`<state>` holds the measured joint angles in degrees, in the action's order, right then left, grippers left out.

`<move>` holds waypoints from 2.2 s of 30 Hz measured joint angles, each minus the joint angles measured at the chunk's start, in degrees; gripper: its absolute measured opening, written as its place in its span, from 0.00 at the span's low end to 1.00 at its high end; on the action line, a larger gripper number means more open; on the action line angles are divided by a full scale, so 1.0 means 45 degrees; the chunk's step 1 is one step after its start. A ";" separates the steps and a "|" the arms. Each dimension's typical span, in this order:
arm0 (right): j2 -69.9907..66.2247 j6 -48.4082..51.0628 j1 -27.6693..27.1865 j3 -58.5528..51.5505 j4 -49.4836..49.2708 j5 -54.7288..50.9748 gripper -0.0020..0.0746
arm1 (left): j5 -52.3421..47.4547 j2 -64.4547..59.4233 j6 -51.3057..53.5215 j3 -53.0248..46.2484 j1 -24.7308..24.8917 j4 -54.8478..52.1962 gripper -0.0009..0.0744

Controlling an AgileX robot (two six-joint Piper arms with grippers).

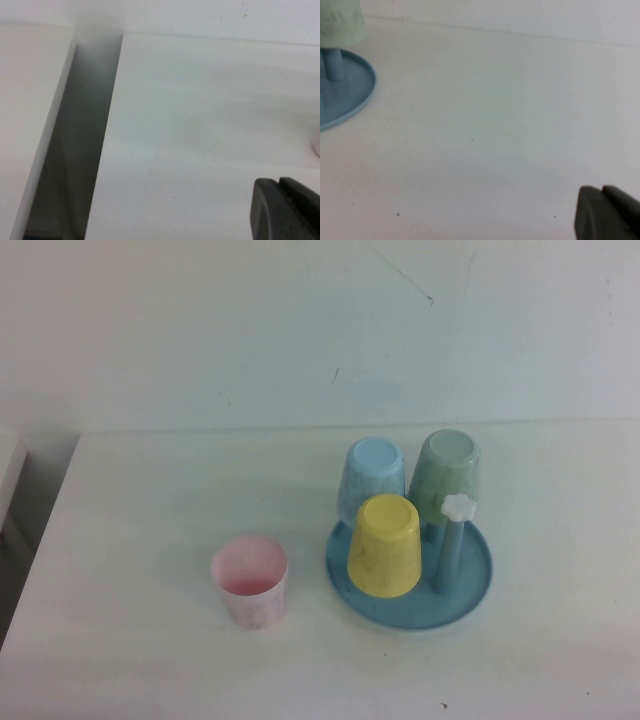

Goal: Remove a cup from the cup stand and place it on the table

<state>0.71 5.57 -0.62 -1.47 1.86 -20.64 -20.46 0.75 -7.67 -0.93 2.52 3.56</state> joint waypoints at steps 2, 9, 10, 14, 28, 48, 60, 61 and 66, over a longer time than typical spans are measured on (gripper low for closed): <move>0.0000 0.0000 0.0000 0.0000 0.0000 0.0000 0.02 | 0.0000 0.0000 0.0000 0.0000 0.0000 0.0000 0.01; 0.0000 0.0000 0.0000 0.0000 0.0000 0.0000 0.02 | 0.0000 0.0000 0.0000 0.0000 0.0000 0.0000 0.01; 0.0000 0.0000 0.0000 0.0000 0.0000 0.0000 0.02 | 0.0000 0.0000 0.0000 0.0000 0.0000 0.0000 0.01; 0.0000 0.0000 0.0000 0.0000 0.0000 0.0000 0.02 | 0.0000 0.0000 0.0000 0.0000 0.0000 0.0000 0.01; 0.0000 0.0000 0.0000 0.0000 0.0000 0.0000 0.02 | 0.0000 0.0000 0.0026 0.0000 0.0000 0.0000 0.01; 0.0000 0.0000 0.0000 0.0000 0.0000 0.0083 0.02 | 0.0037 0.0000 0.0026 0.0000 0.0000 -0.0292 0.01; 0.0000 0.0171 0.0000 -0.0006 0.0024 0.2014 0.02 | 0.0425 0.0000 0.0000 -0.0051 0.0000 -0.0322 0.01; 0.0000 0.0191 0.0000 -0.0006 0.0054 0.2461 0.02 | 0.0758 0.0000 0.0000 -0.0087 0.0000 -0.0331 0.01; 0.0000 0.0287 0.0000 -0.0006 0.0371 0.5450 0.02 | 0.3623 0.0000 0.0000 -0.0148 0.0000 -0.0352 0.01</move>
<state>0.71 6.86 -0.62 -1.50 3.52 3.89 -4.16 0.75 -7.67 -1.60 2.52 1.98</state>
